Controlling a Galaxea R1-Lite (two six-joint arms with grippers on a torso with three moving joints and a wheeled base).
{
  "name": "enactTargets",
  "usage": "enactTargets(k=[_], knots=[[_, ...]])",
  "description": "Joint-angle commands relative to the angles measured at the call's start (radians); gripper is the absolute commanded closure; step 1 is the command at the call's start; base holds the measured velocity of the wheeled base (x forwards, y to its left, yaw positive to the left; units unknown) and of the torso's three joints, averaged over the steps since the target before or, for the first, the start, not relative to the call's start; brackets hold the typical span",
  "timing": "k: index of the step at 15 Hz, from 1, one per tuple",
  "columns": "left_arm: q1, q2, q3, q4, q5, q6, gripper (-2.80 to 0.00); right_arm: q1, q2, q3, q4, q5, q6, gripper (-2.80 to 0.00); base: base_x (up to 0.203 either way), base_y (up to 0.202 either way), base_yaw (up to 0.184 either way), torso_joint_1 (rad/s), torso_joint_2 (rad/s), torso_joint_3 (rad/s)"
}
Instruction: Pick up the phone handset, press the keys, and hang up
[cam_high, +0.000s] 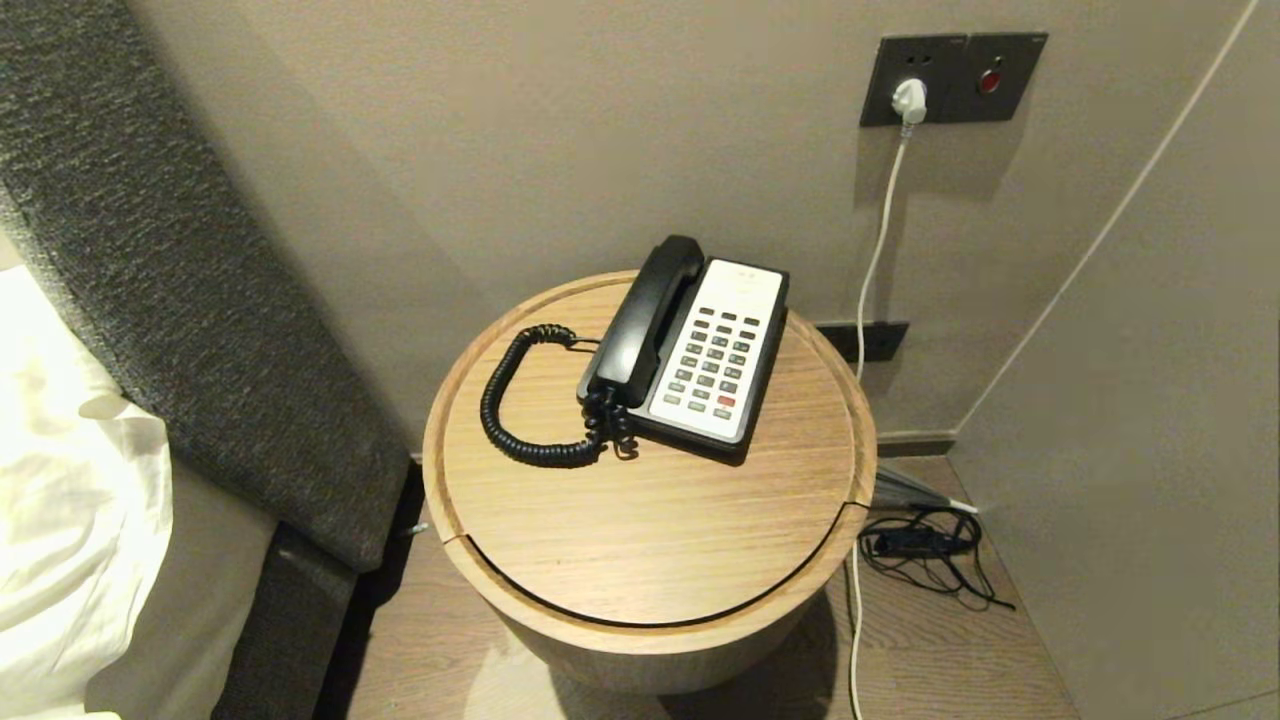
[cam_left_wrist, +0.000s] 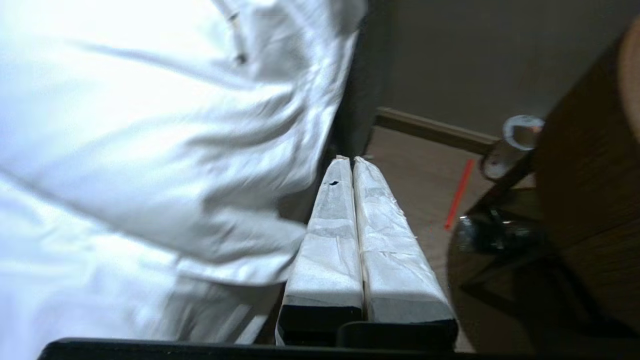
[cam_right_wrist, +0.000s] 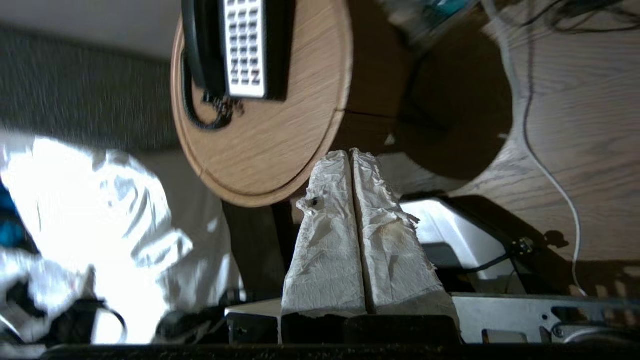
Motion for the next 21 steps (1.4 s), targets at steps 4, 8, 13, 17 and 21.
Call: enactTargets(k=[4, 8, 13, 17, 21], knots=[[0.065, -0.261, 0.154, 0.063, -0.184, 0.063, 0.00, -0.054, -0.174, 0.077, 0.020, 0.004, 0.017, 0.00, 0.000, 0.000, 0.000, 0.000, 0.00, 0.000], [0.066, -0.335, 0.253, 0.051, -0.377, 0.133, 0.00, -0.067, -0.275, 0.088, 0.073, 0.006, 0.019, 0.00, 0.000, 0.000, 0.000, 0.000, 0.00, 0.000], [0.066, -0.372, 0.355, -0.063, -0.395, 0.131, 0.00, -0.073, -0.390, 0.132, 0.085, 0.003, 0.017, 0.00, 0.000, 0.000, 0.000, 0.000, 0.00, 0.000], [0.066, -0.372, 0.374, -0.128, -0.377, 0.136, 0.00, -0.081, -0.524, 0.159, 0.183, -0.002, 0.006, 0.00, 0.000, 0.000, 0.000, 0.000, 0.00, 0.000], [0.065, -0.373, 0.428, -0.194, -0.458, 0.191, 0.00, -0.212, -0.640, 0.165, 0.240, 0.011, -0.006, 0.00, 0.000, 0.000, 0.000, 0.000, 0.00, 0.000]])
